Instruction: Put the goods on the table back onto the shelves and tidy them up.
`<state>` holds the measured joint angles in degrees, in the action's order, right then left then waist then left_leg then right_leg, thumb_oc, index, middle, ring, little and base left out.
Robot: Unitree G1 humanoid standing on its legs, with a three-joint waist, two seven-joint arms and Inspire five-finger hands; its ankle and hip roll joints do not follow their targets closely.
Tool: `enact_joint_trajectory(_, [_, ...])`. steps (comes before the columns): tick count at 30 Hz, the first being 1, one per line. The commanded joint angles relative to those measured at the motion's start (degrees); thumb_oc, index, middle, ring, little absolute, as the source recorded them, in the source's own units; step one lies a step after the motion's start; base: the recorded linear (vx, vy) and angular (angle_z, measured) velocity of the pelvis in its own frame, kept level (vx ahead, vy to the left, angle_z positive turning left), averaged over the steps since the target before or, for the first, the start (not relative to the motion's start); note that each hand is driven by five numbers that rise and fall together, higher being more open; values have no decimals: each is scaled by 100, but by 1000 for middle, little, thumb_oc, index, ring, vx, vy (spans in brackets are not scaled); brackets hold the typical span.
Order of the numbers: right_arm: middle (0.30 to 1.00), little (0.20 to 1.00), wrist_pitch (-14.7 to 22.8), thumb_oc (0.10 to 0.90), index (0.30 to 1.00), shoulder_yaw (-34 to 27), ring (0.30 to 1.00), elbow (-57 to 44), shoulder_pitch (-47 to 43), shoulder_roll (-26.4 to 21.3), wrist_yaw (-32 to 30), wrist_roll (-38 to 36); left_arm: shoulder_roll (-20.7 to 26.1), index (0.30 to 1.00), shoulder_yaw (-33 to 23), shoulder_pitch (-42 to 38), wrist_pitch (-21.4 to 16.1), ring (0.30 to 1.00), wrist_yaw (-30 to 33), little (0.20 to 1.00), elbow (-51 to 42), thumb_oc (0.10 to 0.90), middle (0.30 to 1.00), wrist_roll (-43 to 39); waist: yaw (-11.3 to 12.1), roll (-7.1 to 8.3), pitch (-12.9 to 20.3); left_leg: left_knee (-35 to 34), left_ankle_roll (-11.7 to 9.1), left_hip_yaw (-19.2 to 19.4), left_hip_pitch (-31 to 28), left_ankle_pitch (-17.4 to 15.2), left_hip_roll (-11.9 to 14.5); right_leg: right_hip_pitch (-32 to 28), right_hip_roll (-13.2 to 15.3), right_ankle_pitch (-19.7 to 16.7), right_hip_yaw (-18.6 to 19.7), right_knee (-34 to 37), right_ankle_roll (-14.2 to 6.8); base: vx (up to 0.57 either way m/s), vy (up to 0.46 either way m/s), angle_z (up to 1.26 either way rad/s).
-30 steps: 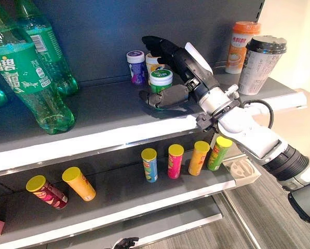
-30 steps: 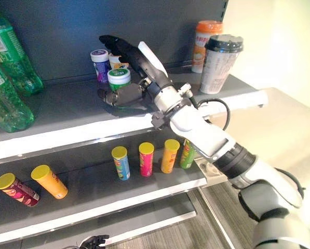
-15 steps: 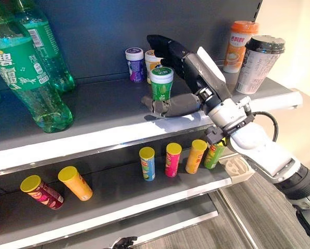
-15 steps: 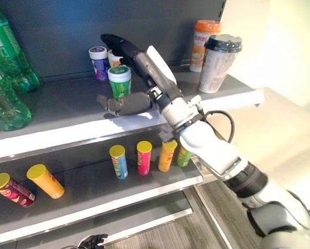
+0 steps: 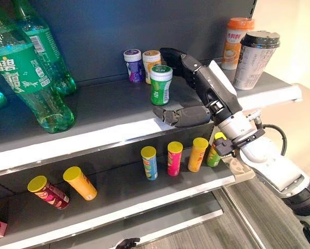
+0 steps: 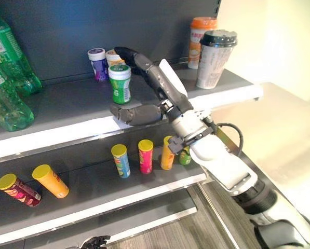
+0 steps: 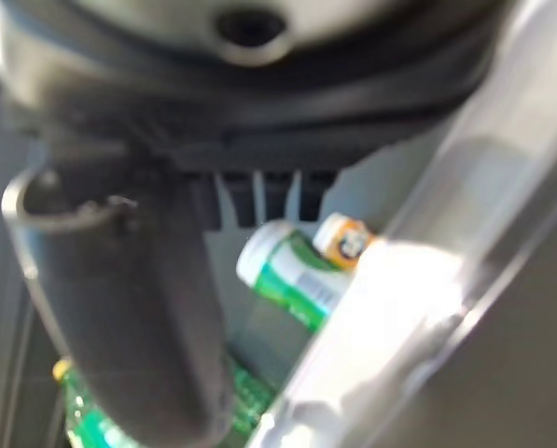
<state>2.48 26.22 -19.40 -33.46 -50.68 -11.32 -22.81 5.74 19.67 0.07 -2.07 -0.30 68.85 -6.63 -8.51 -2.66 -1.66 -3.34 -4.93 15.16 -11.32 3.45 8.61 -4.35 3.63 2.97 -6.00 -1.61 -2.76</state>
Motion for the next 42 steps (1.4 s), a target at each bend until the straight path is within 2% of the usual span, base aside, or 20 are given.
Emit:
enact_joint_trajectory(1, [846, 846, 389, 764, 846, -185, 846, -229, -387, 133, 46, 102, 206, 900, 90, -219, -122, 900, 82, 900, 183, 800, 900, 103, 53, 615, 90, -166, 132, -10, 195, -572, -284, -527, 201, -575, 289, 661, -162, 0, 0, 0])
enact_joint_trajectory(17, [815, 815, 308, 744, 815, -32, 815, -81, -510, 574, 116, 397, 211, 900, -24, -177, -132, 900, 157, 900, 166, 800, 900, 75, 124, 608, 42, -166, 135, -39, 221, -561, -293, -517, 215, -580, 263, 661, -179, 0, 0, 0])
enact_joint_trajectory(26, [839, 839, 268, 759, 839, -47, 839, -67, -366, 917, 180, 676, 176, 900, -28, -203, -148, 900, 213, 900, 140, 800, 900, 106, 157, 576, 11, -166, 146, -48, 205, -581, -315, -544, 259, -593, 228, 661, -200, 0, 0, 0])
enact_joint_trajectory(27, [851, 851, 257, 767, 851, -33, 851, -24, -353, 1017, 193, 736, 168, 900, -19, -205, -148, 900, 220, 900, 138, 800, 900, 115, 161, 573, 5, -166, 149, -50, 206, -584, -316, -541, 264, -595, 228, 661, -203, 0, 0, 0])
enact_joint_trajectory(28, [900, 900, 257, 800, 900, -33, 900, -24, -353, 1018, 193, 736, 169, 900, -20, -205, -148, 900, 220, 900, 138, 800, 900, 115, 161, 573, 5, -166, 149, -50, 206, -583, -316, -541, 264, -595, 228, 661, -203, 0, 0, 0])
enact_joint_trajectory(34, [900, 900, 204, 800, 900, -191, 900, 207, -282, 1218, 110, 832, 165, 900, -30, -198, -141, 900, 261, 900, 101, 800, 900, 126, 170, 571, 11, -166, 152, -41, 202, -596, -327, -531, 279, -613, 221, 661, -213, 0, 0, 0])
enact_joint_trajectory(37, [900, 900, 198, 800, 900, -247, 900, 280, -291, 1215, 67, 834, 173, 900, -44, -192, -142, 900, 272, 900, 113, 800, 900, 123, 169, 570, 16, -166, 151, -37, 202, -598, -331, -525, 284, -621, 220, 661, -215, 0, 0, 0])
enact_joint_trajectory(42, [900, 900, 267, 800, 900, -774, 900, 180, -280, 827, -269, 834, 176, 900, -84, -170, -134, 900, 288, 900, 173, 800, 900, 105, 95, 565, 45, -166, 152, 10, 198, -613, -330, -496, 290, -633, 240, 661, -218, 0, 0, 0])
